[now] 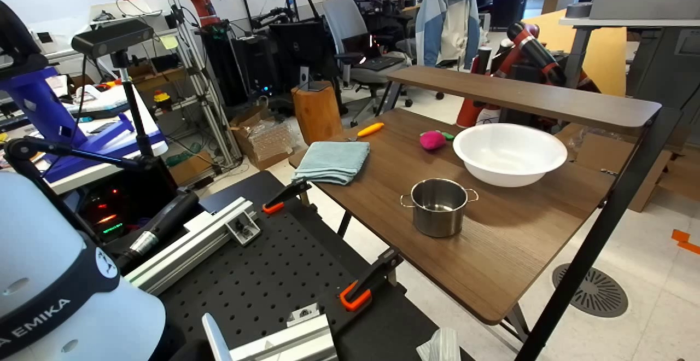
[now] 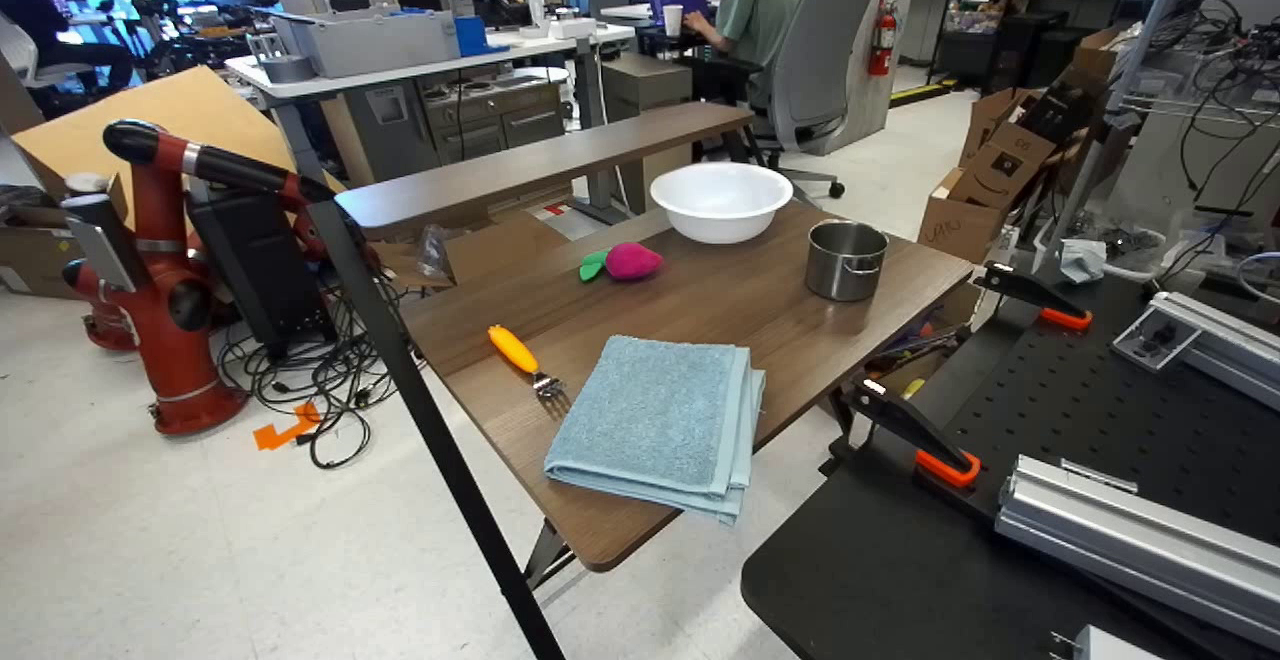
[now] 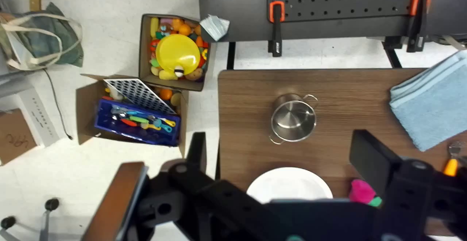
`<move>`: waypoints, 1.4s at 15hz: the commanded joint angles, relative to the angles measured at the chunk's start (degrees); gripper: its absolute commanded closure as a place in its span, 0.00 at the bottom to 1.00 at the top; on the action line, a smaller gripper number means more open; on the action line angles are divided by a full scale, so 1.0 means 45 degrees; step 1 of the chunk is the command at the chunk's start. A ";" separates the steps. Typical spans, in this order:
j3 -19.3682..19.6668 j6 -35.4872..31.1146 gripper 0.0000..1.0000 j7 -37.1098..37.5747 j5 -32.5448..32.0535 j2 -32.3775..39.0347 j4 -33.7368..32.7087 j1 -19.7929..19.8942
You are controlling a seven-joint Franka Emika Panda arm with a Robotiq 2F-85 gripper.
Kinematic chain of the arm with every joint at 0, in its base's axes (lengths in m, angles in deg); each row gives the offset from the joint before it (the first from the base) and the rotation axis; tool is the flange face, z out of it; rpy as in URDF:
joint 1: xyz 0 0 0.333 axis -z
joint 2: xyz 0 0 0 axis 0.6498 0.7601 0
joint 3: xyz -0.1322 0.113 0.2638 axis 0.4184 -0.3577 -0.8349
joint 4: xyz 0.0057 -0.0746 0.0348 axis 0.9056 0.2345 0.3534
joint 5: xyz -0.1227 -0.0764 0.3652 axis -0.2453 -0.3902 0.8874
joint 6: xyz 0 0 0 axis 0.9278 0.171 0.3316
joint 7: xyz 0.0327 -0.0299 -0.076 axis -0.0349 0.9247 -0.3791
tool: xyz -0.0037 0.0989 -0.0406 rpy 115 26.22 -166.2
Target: Move the blue towel from the left to the right
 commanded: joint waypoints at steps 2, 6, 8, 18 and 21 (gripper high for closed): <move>-0.0487 -0.2404 0.00 0.0438 0.1084 0.0468 0.0984 -0.0794; -0.1695 -0.4691 0.00 0.1183 0.1318 0.1483 0.2138 -0.1595; -0.2452 -0.5794 0.00 0.1732 0.1133 0.2111 0.2706 -0.2028; -0.4935 -0.7857 0.00 0.3946 -0.1106 0.7620 0.1696 -0.3376; -0.4742 -0.7305 0.00 0.4434 -0.2175 0.9050 0.0868 -0.3710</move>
